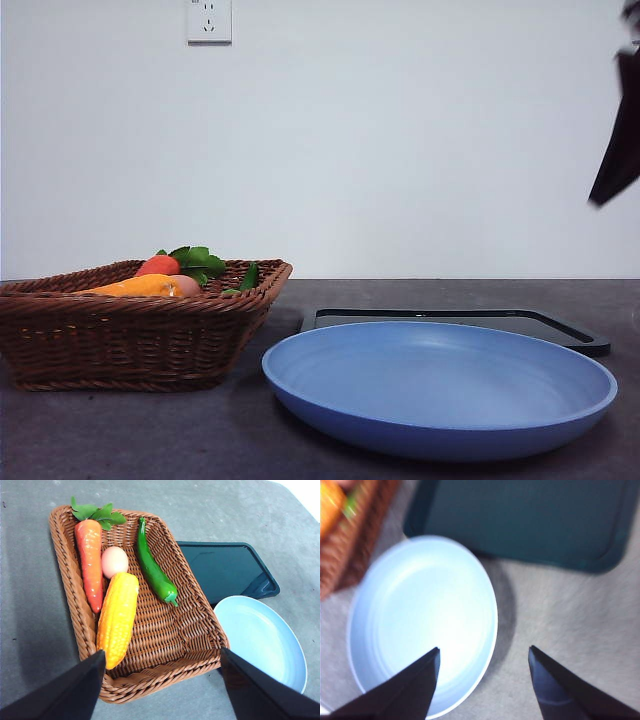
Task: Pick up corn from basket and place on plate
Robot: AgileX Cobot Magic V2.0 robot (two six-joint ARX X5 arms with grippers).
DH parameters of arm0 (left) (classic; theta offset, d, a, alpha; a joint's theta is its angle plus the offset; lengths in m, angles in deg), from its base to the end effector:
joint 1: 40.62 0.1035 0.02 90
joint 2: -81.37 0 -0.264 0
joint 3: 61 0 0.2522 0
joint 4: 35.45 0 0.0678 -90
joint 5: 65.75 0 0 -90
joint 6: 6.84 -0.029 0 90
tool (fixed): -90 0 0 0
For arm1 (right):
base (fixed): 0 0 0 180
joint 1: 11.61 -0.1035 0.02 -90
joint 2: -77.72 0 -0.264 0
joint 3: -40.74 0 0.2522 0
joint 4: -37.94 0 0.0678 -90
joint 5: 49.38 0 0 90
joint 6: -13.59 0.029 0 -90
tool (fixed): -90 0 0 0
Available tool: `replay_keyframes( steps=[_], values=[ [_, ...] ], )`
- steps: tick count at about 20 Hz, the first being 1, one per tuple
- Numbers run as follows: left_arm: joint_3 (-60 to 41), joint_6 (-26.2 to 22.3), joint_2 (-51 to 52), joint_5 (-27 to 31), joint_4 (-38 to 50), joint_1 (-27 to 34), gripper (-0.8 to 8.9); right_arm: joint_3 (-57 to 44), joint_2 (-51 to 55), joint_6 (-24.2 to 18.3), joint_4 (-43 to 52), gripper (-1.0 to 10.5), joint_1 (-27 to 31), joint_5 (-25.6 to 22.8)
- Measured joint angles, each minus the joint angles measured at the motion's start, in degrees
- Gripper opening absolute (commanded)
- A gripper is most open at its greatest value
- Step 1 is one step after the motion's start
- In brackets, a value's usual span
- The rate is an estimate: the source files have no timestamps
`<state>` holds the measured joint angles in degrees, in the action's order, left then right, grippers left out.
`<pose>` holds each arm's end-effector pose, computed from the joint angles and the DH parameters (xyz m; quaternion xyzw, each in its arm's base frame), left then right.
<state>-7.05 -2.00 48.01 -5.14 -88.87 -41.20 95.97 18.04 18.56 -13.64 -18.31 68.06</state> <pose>0.1136 -0.0154 0.2869 -0.1094 0.2839 -0.2362 0.9228 0.1876 0.0355 0.2342 0.1211 0.4728 0.2389 0.8395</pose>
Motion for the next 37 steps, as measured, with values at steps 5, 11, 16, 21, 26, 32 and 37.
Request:
replay_keyframes(
  steps=[5, 11, 16, 21, 26, 32, 37],
  values=[
    [0.0, 0.0, 0.0, 0.0, 0.0, 0.0, 3.78, 0.1, -10.9, 0.0, 3.2, 2.9, -2.9, 0.0],
    [0.0, 0.0, 0.0, 0.0, 0.0, 0.0, 3.78, 0.1, -18.8, 0.0, 5.7, 2.6, -5.1, 0.0],
    [0.0, 0.0, 0.0, 0.0, 0.0, 0.0, 3.78, 0.1, -22.5, 0.0, 6.8, 1.8, -5.4, 0.0],
    [0.0, 0.0, 0.0, 0.0, 0.0, 0.0, 3.78, 0.1, -23.3, 0.0, 8.4, 0.8, -6.5, 2.4],
    [0.0, 0.0, -0.5, 0.0, 0.0, -0.1, 3.78, 0.2, -24.8, 0.4, 8.9, 0.0, -7.1, 2.1],
    [0.0, 0.0, -2.1, -0.1, 0.5, -1.7, 3.78, 1.2, -24.6, 0.7, 7.7, 0.0, -7.1, 2.4],
    [2.9, -0.2, -7.6, 2.5, 2.0, -4.7, 3.78, 6.2, -16.3, 0.8, 0.9, 0.0, -7.0, 1.4]
  ],
)
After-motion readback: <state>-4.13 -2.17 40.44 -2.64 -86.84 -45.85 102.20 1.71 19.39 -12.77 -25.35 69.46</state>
